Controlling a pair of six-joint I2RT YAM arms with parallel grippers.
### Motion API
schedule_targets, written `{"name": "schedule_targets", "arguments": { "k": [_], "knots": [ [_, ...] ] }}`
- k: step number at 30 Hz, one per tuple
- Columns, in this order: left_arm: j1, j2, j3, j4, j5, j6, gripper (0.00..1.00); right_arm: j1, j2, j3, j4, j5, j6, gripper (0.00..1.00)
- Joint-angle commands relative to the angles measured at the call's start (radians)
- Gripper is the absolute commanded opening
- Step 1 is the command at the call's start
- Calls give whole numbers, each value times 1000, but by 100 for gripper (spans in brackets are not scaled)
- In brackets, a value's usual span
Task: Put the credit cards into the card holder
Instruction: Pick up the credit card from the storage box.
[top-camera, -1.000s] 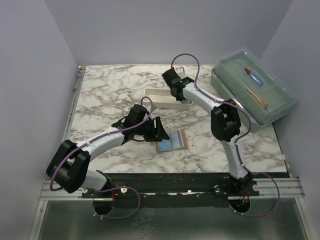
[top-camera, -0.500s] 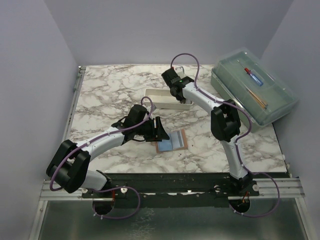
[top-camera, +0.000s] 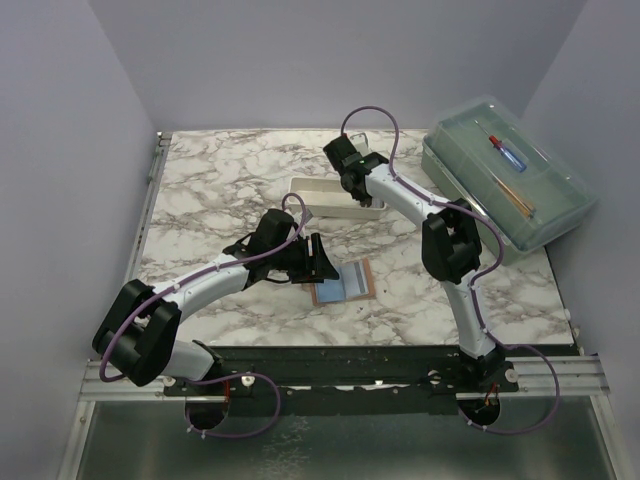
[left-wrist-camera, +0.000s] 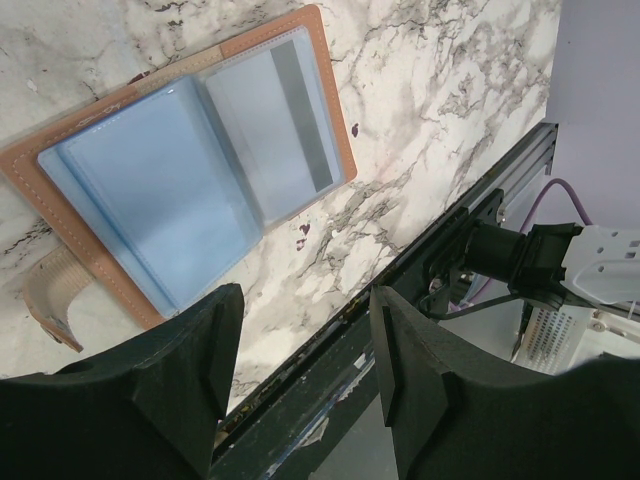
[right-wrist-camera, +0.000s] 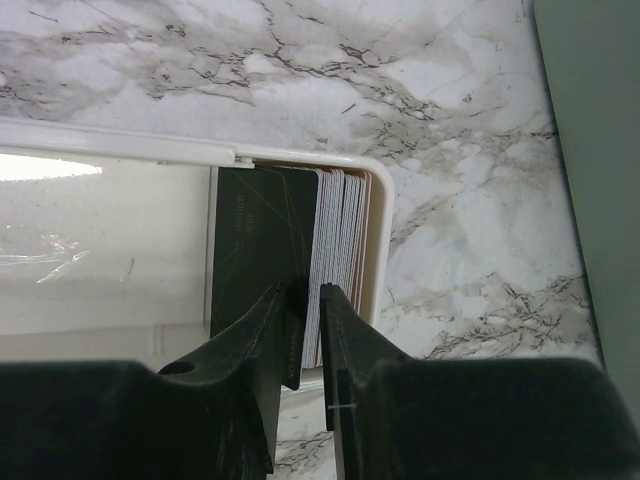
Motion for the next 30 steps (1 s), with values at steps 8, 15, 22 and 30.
{"name": "schedule_targets", "arguments": {
  "k": [8, 15, 22, 30],
  "knots": [
    [1, 5, -15, 22, -10, 7, 59, 3, 20, 57, -29, -41, 17, 15],
    [2, 8, -12, 22, -10, 5, 59, 4, 22, 98, -53, -73, 66, 3],
    [1, 12, -13, 22, -7, 3, 59, 3, -1, 101, -47, -171, 129, 0],
    [1, 12, -12, 22, -9, 2, 59, -17, -84, 13, 22, -242, 185, 0]
  ]
}}
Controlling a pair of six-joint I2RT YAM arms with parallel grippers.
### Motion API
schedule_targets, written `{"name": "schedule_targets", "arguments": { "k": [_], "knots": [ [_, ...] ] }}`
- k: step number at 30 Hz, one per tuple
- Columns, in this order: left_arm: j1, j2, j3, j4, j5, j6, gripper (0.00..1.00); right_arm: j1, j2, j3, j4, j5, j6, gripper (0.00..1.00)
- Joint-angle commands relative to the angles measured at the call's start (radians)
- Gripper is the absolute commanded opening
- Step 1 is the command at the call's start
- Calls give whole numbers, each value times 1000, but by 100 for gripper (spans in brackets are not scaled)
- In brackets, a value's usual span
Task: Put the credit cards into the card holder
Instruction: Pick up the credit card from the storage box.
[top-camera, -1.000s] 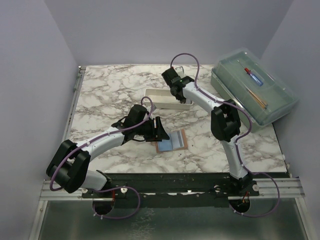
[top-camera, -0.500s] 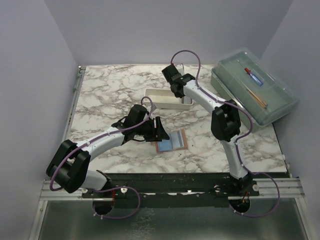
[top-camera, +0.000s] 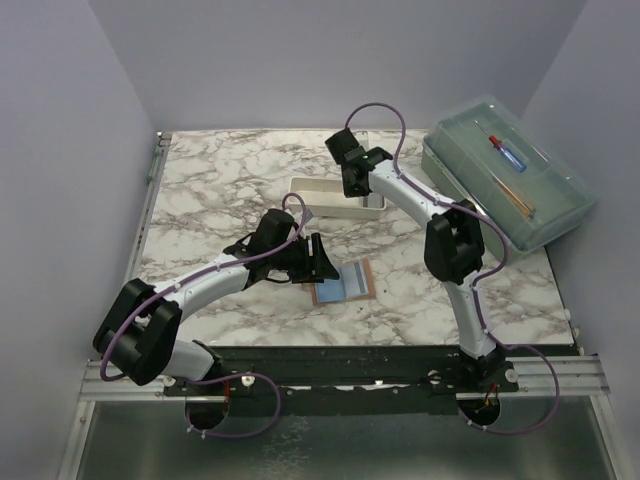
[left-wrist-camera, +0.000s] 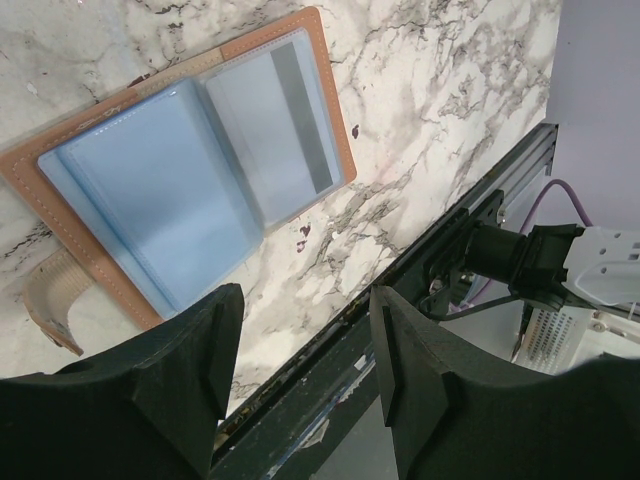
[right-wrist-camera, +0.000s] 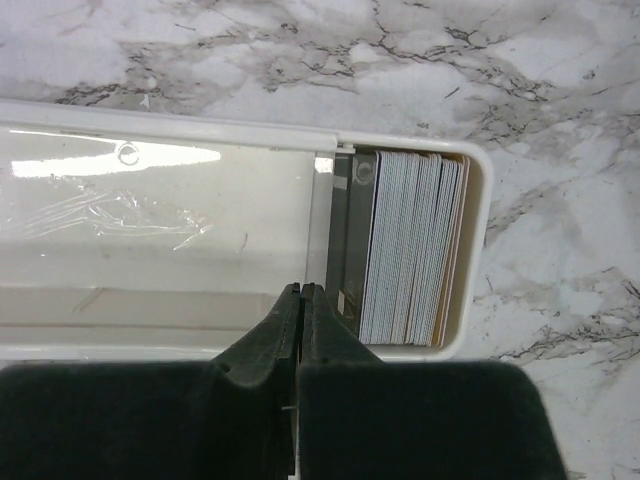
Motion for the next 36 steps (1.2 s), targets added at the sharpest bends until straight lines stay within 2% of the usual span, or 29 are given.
{"name": "schedule_targets", "arguments": {
  "k": [1, 3, 5, 8, 14, 23, 29, 36],
  "knots": [
    [1, 7, -13, 15, -9, 2, 59, -10, -76, -42, 39, -37, 33, 0],
    [1, 9, -12, 15, -9, 2, 59, -10, -64, -34, 29, 10, 11, 5],
    [1, 11, -9, 15, -8, 2, 59, -10, -30, 4, -20, 63, -1, 22],
    [1, 15, -7, 17, -7, 4, 59, -10, 16, 46, -66, 105, -16, 39],
    [1, 16, -6, 16, -7, 3, 60, -9, 49, 52, -54, 126, -34, 54],
    [2, 14, -8, 15, -9, 3, 60, 3, 122, 105, -91, 243, -73, 61],
    [2, 9, -7, 15, -3, -5, 61, 5, 135, 87, -92, 294, -90, 61],
    [8, 8, -7, 19, 10, -12, 62, 7, 128, 55, -71, 297, -94, 56]
  ]
}}
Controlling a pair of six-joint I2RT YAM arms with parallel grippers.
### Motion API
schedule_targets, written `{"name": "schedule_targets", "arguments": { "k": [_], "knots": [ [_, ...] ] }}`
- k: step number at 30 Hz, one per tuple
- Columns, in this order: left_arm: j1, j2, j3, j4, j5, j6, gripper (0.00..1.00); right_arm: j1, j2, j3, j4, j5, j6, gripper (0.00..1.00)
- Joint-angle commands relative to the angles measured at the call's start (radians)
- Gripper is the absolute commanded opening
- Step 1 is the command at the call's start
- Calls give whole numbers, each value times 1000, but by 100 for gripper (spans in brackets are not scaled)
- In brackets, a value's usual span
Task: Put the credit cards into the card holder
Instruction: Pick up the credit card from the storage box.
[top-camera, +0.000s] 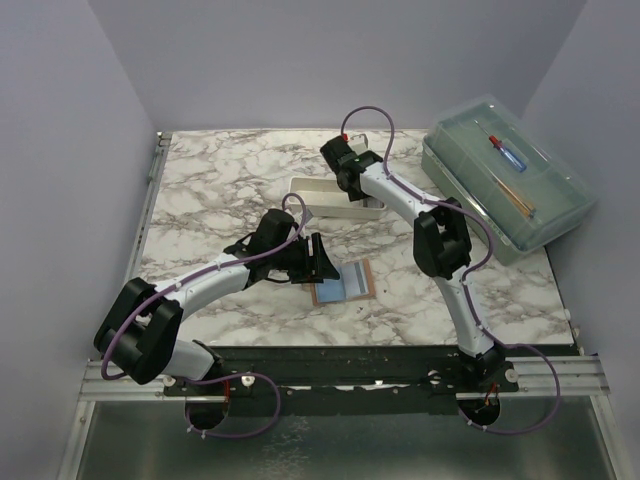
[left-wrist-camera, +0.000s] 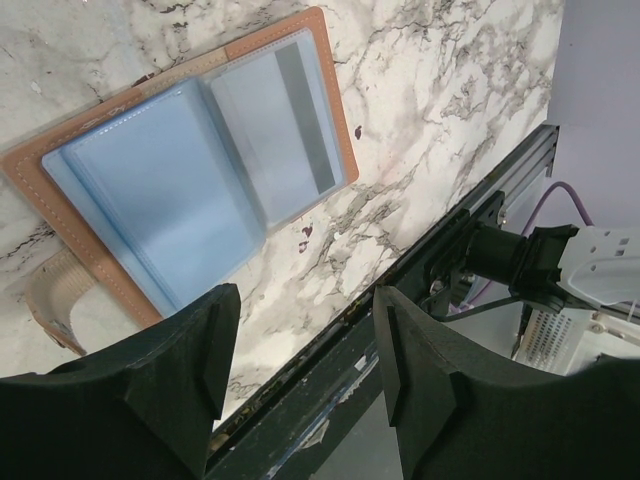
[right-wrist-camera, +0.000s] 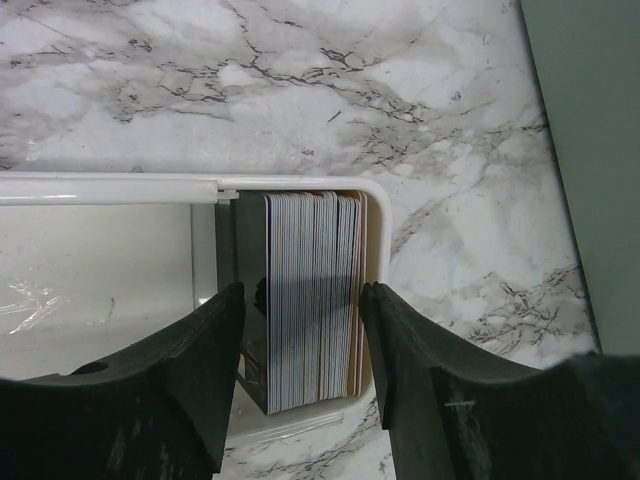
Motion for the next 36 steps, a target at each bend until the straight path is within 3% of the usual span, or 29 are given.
{"name": "schedule_targets", "arguments": {
  "k": [1, 23, 31, 36],
  "knots": [
    [5, 2, -10, 18, 9, -8, 62, 5, 17, -17, -8, 46, -11, 55],
    [11, 9, -4, 20, 14, -5, 62, 4, 7, 21, -25, 50, -38, 22],
    [10, 8, -6, 20, 15, -5, 62, 4, 5, 36, -39, 51, -37, 14],
    [10, 5, -7, 20, 14, -6, 62, 5, 1, 36, -41, 42, -29, 1]
  ]
}}
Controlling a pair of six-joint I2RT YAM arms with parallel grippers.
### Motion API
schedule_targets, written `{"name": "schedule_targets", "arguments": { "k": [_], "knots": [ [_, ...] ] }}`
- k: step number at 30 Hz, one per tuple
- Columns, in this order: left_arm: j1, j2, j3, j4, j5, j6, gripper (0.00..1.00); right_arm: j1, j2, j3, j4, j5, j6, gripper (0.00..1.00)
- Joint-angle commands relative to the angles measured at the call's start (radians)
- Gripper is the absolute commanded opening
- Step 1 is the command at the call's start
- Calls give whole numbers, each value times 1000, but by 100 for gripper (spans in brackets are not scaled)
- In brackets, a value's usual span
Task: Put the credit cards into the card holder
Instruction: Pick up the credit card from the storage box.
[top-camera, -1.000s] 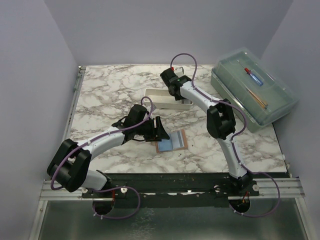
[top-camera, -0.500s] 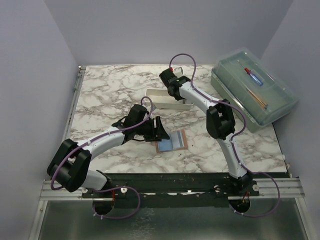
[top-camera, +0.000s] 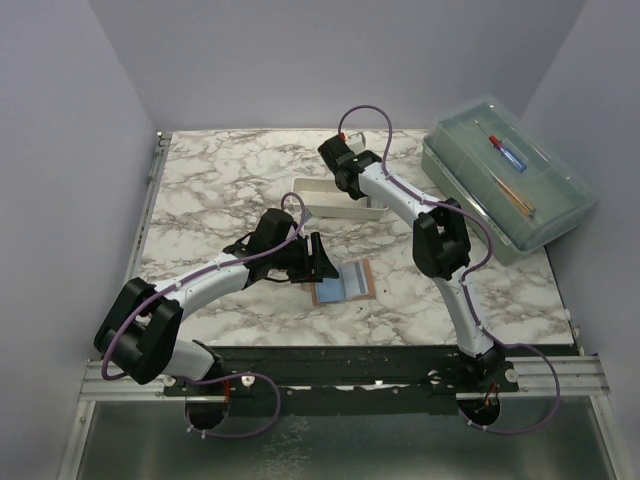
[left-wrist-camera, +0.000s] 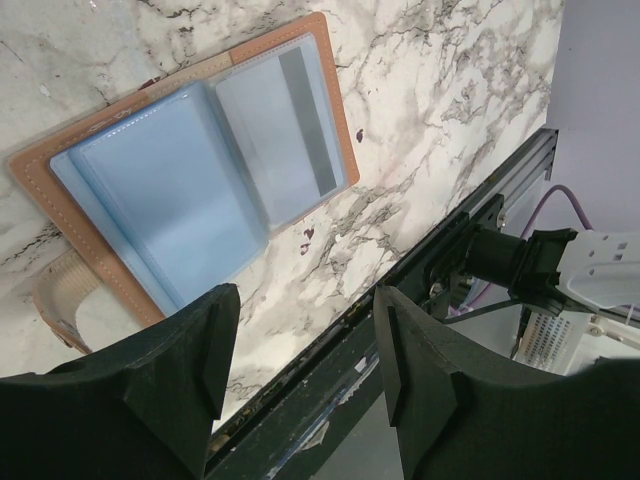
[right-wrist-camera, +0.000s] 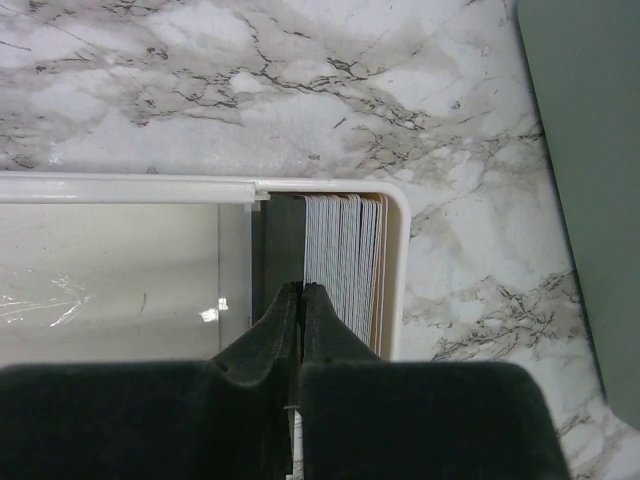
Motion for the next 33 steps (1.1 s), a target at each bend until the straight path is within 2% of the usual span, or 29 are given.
{"name": "schedule_targets", "arguments": {
  "k": [1, 11, 19, 24, 27, 33],
  "knots": [
    [4, 4, -7, 19, 13, -3, 62, -2, -2, 24, -42, 29, 4, 0],
    [4, 5, -6, 19, 16, -10, 62, -2, -55, 27, -47, -50, 53, 0],
    [4, 9, -4, 19, 13, -12, 62, -11, -166, -73, 23, -114, 114, 0],
    [8, 9, 9, 13, 13, -10, 62, -53, -310, -256, 185, -263, 136, 0],
    [28, 9, 24, 0, 25, -8, 62, -71, -440, -408, 337, -357, 121, 0],
    [114, -5, 45, -8, 93, -23, 62, -194, -715, -722, 598, -720, 169, 0]
  ]
}}
